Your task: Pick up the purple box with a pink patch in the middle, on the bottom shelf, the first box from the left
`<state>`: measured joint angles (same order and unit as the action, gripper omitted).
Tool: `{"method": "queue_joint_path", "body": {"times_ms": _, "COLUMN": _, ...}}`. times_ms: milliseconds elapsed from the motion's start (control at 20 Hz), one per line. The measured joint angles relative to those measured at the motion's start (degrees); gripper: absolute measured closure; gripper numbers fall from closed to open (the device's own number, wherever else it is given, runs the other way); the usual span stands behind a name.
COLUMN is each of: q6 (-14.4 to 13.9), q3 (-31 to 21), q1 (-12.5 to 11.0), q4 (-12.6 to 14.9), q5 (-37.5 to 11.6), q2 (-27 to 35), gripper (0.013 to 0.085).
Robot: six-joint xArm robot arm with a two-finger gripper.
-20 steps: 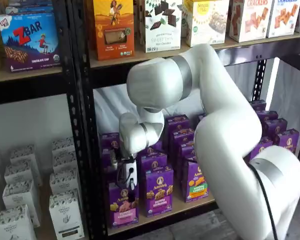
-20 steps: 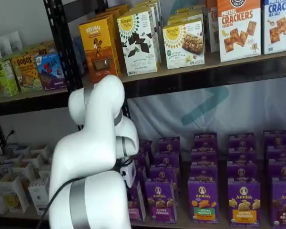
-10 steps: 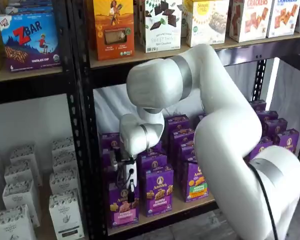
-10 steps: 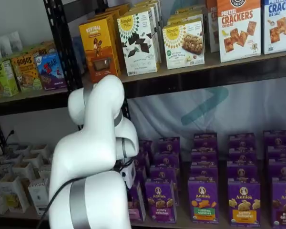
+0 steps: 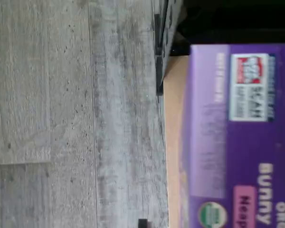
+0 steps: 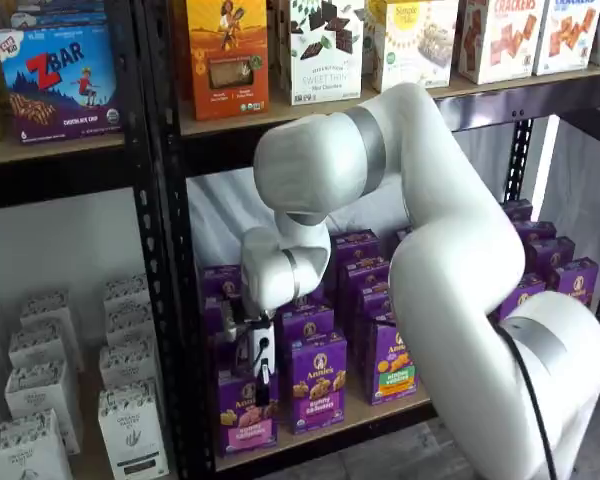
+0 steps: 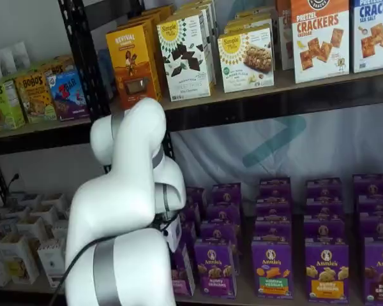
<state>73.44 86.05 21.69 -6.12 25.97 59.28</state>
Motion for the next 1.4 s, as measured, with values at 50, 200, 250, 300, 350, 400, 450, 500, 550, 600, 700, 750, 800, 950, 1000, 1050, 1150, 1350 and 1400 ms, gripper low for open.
{"method": "queue_joint_path", "body": {"times_ms": 50, "q6": 0.0, "q3": -0.2, "q1": 0.0, "q4": 0.0, "q5": -0.1, "q2": -0.2, "gripper": 0.0450}}
{"method": "queue_joint_path", "body": {"times_ms": 200, "q6": 0.1, "q3": -0.5, "q1": 0.0, "q4": -0.1, "q5": -0.3, "q2": -0.3, "gripper": 0.0490}}
{"method": "queue_joint_path", "body": {"times_ms": 250, "q6": 0.1, "q3": -0.6, "q1": 0.0, "q4": -0.1, "q5": -0.4, "q2": -0.4, "gripper": 0.0490}}
{"method": "queue_joint_path", "body": {"times_ms": 300, "q6": 0.0, "q3": -0.7, "q1": 0.1, "q4": -0.1, "q5": -0.5, "q2": -0.4, "gripper": 0.0490}}
{"method": "queue_joint_path", "body": {"times_ms": 350, "q6": 0.0, "q3": -0.8, "q1": 0.1, "q4": 0.0, "q5": -0.8, "q2": -0.4, "gripper": 0.0490}}
{"method": "queue_joint_path", "body": {"times_ms": 400, "q6": 0.0, "q3": -1.0, "q1": 0.1, "q4": 0.0, "q5": -1.4, "q2": -0.5, "gripper": 0.0490}}
{"method": "queue_joint_path", "body": {"times_ms": 450, "q6": 0.1, "q3": -1.3, "q1": 0.2, "q4": -0.2, "q5": -2.1, "q2": -0.5, "gripper": 0.0490}}
{"method": "queue_joint_path", "body": {"times_ms": 500, "q6": 0.3, "q3": -1.6, "q1": 0.2, "q4": -0.5, "q5": -3.1, "q2": -0.6, "gripper": 0.0490}}
{"method": "queue_joint_path", "body": {"times_ms": 550, "q6": 0.3, "q3": -1.6, "q1": 0.3, "q4": -0.5, "q5": -3.2, "q2": -0.6, "gripper": 0.0490}}
{"method": "queue_joint_path", "body": {"times_ms": 600, "q6": 0.2, "q3": -1.6, "q1": 0.3, "q4": -0.4, "q5": -3.2, "q2": -0.6, "gripper": 0.0490}}
{"method": "queue_joint_path", "body": {"times_ms": 700, "q6": 0.1, "q3": -1.7, "q1": 0.3, "q4": -0.3, "q5": -3.3, "q2": -0.6, "gripper": 0.0490}}
{"method": "queue_joint_path", "body": {"times_ms": 750, "q6": 0.1, "q3": -1.7, "q1": 0.4, "q4": -0.4, "q5": -3.4, "q2": -0.6, "gripper": 0.0530}}
{"method": "queue_joint_path", "body": {"times_ms": 800, "q6": 0.2, "q3": -1.8, "q1": 0.4, "q4": -0.5, "q5": -3.5, "q2": -0.6, "gripper": 0.0530}}
{"method": "queue_joint_path", "body": {"times_ms": 950, "q6": 0.5, "q3": -1.9, "q1": 0.4, "q4": -0.9, "q5": -3.8, "q2": -0.6, "gripper": 0.0610}}
{"method": "queue_joint_path", "body": {"times_ms": 1000, "q6": 0.5, "q3": -1.9, "q1": 0.5, "q4": -0.9, "q5": -3.8, "q2": -0.6, "gripper": 0.0610}}
{"method": "queue_joint_path", "body": {"times_ms": 1050, "q6": 0.4, "q3": -2.0, "q1": 0.5, "q4": -0.8, "q5": -3.9, "q2": -0.7, "gripper": 0.0650}}
{"method": "queue_joint_path", "body": {"times_ms": 1150, "q6": -0.1, "q3": -2.0, "q1": 0.5, "q4": -0.4, "q5": -4.0, "q2": -0.7, "gripper": 0.0650}}
{"method": "queue_joint_path", "body": {"times_ms": 1350, "q6": -0.2, "q3": -2.1, "q1": 0.5, "q4": -0.2, "q5": -3.6, "q2": -0.8, "gripper": 0.0650}}
{"method": "queue_joint_path", "body": {"times_ms": 1400, "q6": -0.2, "q3": -2.2, "q1": 0.5, "q4": -0.3, "q5": -3.6, "q2": -0.9, "gripper": 0.0650}}
